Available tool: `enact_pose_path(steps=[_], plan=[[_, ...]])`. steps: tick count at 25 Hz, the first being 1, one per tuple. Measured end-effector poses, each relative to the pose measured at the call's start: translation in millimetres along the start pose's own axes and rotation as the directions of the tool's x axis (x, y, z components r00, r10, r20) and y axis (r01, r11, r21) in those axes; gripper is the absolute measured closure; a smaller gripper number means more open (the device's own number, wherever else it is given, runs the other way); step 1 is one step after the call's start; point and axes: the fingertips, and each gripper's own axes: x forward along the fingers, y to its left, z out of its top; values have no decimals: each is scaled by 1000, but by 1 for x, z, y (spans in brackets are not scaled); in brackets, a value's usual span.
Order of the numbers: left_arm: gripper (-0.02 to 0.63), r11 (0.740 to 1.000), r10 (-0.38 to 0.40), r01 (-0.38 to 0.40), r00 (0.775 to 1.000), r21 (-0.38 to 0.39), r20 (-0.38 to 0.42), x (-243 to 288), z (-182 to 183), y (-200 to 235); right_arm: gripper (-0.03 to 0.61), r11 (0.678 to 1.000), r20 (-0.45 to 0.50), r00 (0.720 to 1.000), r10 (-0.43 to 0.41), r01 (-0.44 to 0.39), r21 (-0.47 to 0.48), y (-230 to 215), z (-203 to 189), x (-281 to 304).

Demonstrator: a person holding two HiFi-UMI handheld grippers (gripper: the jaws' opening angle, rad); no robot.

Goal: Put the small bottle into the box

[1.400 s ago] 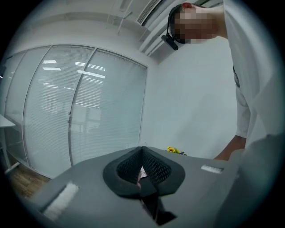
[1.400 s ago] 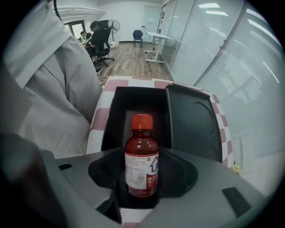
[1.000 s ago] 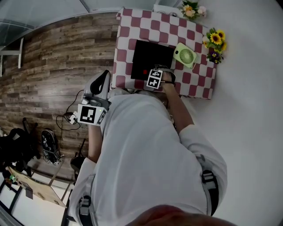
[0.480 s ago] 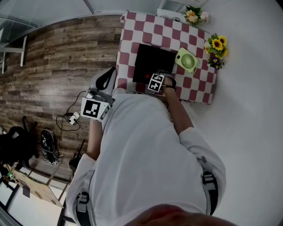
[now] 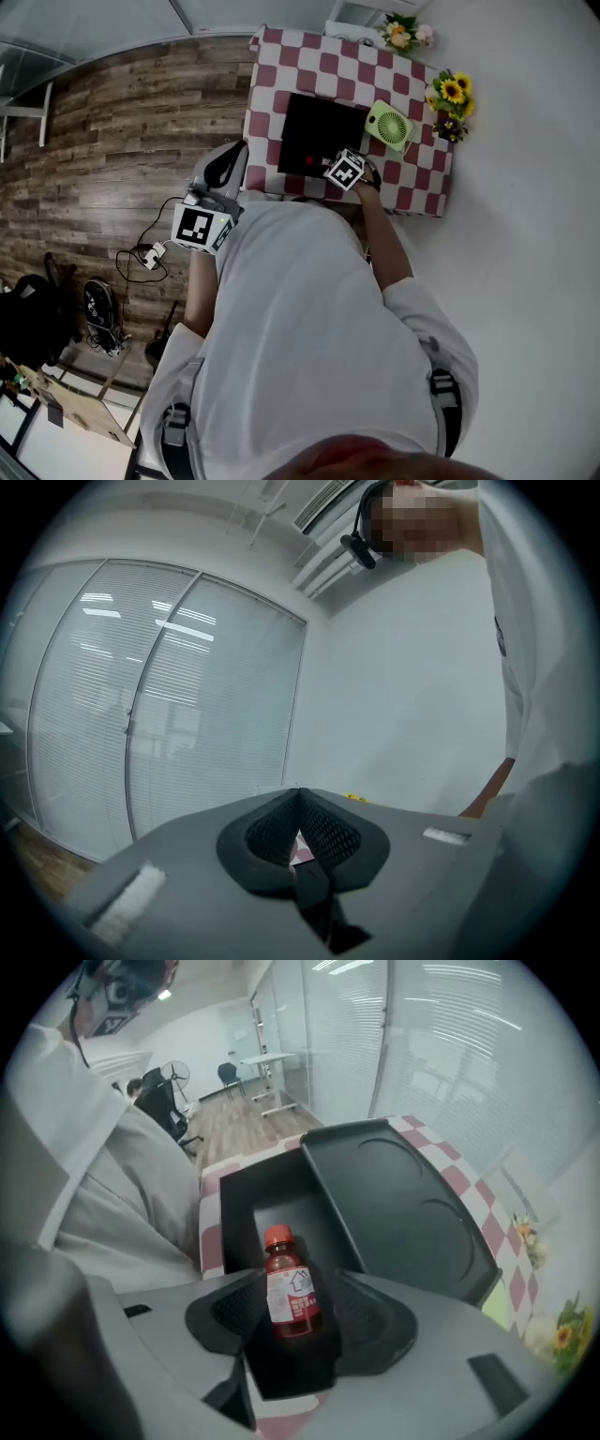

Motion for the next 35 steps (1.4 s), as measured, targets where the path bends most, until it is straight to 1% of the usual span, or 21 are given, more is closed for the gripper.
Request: enact_pose_path(steps=[3, 7, 9, 11, 14, 16, 19, 21, 23, 24, 26, 28, 31, 32, 33, 35], plan=[[612, 1000, -8, 8, 1000, 2, 5, -1, 1, -3, 368, 995, 73, 997, -4, -3, 105, -2, -1, -14], [612, 1000, -20, 20, 1000, 11, 12, -2, 2, -8, 400, 971, 185, 983, -11, -33, 235, 1, -3, -29], [612, 999, -26, 26, 1000, 18, 11, -3, 2, -11, 426, 951, 265, 964, -25, -58, 303, 4, 2, -39], [612, 999, -30, 30, 1000, 22, 9, -4, 1, -14, 446, 921, 362, 931, -54, -94, 377, 7, 9, -54], [612, 999, -43, 43, 999, 27, -2, -3, 0, -19, 477, 877, 503, 857, -109, -156, 455, 11, 23, -79], [612, 998, -59, 59, 998, 30, -11, 0, -1, -23, 494, 864, 574, 806, -142, -183, 469, 14, 35, -99], [612, 994, -96, 97, 995, 43, -32, 4, -2, -31, 514, 865, 655, 734, -180, -198, 460, 20, 55, -129], [612, 992, -119, 121, 992, 48, -42, 8, -3, -37, 524, 870, 694, 690, -206, -195, 453, 21, 64, -148], [612, 988, -141, 143, 989, 50, -48, 12, -3, -44, 553, 872, 728, 642, -242, -186, 453, 21, 70, -169], [612, 986, -153, 156, 987, 53, -51, 15, -3, -48, 575, 872, 745, 614, -261, -181, 454, 21, 72, -181], [612, 982, -177, 180, 983, 58, -55, 19, -2, -56, 577, 878, 781, 553, -289, -172, 447, 23, 77, -205], [612, 978, -195, 197, 980, 64, -48, 23, 0, -62, 577, 892, 817, 483, -313, -146, 428, 28, 82, -233], [612, 974, -213, 215, 976, 69, -37, 28, 6, -72, 577, 907, 863, 354, -361, -82, 413, 37, 90, -281], [612, 972, -220, 222, 975, 71, -32, 29, 9, -75, 577, 910, 871, 317, -374, -55, 411, 40, 93, -297], [612, 970, -229, 230, 973, 73, -24, 30, 13, -79, 577, 912, 877, 287, -386, -24, 409, 43, 95, -312], [612, 965, -249, 249, 968, 84, -9, 32, 19, -88, 577, 912, 882, 240, -405, 38, 408, 48, 99, -337]])
